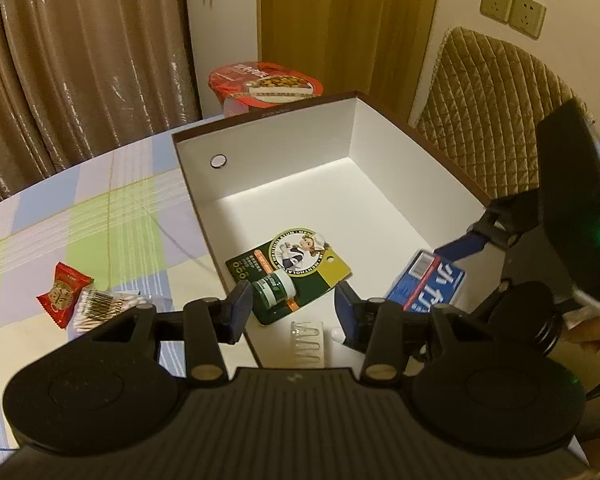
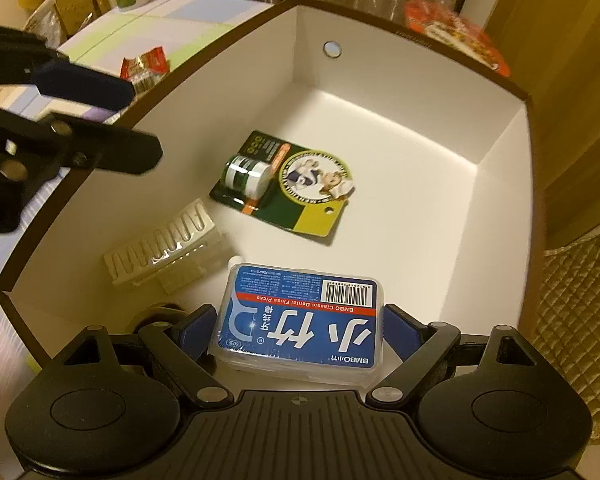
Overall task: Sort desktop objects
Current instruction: 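Open both grippers to drop the pouch and floss box into the box, then withdraw both grippers from the box back over the table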
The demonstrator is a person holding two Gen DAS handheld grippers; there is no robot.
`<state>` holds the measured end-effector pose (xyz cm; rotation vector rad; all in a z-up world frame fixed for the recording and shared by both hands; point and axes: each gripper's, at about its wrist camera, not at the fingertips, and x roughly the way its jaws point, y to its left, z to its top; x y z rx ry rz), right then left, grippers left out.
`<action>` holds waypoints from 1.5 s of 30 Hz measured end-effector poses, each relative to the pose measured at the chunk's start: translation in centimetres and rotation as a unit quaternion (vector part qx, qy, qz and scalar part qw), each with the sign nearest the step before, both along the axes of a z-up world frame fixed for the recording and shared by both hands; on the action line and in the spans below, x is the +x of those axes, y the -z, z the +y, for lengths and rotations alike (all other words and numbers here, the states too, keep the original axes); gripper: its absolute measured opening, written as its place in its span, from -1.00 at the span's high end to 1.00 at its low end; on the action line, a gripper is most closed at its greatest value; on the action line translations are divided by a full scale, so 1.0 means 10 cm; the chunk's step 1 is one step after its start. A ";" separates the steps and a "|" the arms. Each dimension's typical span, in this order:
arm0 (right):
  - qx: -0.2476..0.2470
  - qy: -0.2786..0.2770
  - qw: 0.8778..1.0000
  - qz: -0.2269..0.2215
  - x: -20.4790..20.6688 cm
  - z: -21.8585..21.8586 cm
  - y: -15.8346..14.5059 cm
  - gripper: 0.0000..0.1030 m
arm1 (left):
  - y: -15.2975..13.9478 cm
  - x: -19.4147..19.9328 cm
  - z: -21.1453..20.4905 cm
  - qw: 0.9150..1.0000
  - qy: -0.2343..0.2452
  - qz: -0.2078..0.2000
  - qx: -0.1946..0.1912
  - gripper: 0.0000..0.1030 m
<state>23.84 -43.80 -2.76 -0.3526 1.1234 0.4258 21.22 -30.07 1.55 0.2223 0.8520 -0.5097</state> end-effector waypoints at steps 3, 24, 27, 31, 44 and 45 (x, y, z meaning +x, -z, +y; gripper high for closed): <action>-0.008 -0.006 1.000 0.006 0.01 0.04 0.05 -0.70 | -0.02 0.00 0.04 1.000 -0.004 -0.001 -0.003 0.20; -0.006 0.024 0.998 -0.053 -0.10 0.03 -0.10 -1.00 | -0.07 -0.15 0.27 1.000 -0.020 -0.007 -0.014 0.12; -0.002 0.028 0.997 -0.068 -0.13 0.04 -0.20 -1.00 | -0.11 -0.19 0.36 0.999 -0.025 -0.011 -0.018 0.09; 0.002 0.035 0.995 -0.097 -0.22 0.07 -0.37 -1.00 | -0.16 -0.25 0.51 0.999 -0.037 -0.019 -0.024 0.01; 0.085 0.058 0.980 -0.172 -0.87 0.40 -1.07 -1.00 | -0.30 -0.74 1.20 0.995 -0.086 -0.038 -0.033 -0.29; 0.094 0.058 0.978 -0.174 -0.93 0.44 -1.10 -1.00 | -0.30 -0.78 1.27 0.995 -0.091 -0.037 -0.031 -0.31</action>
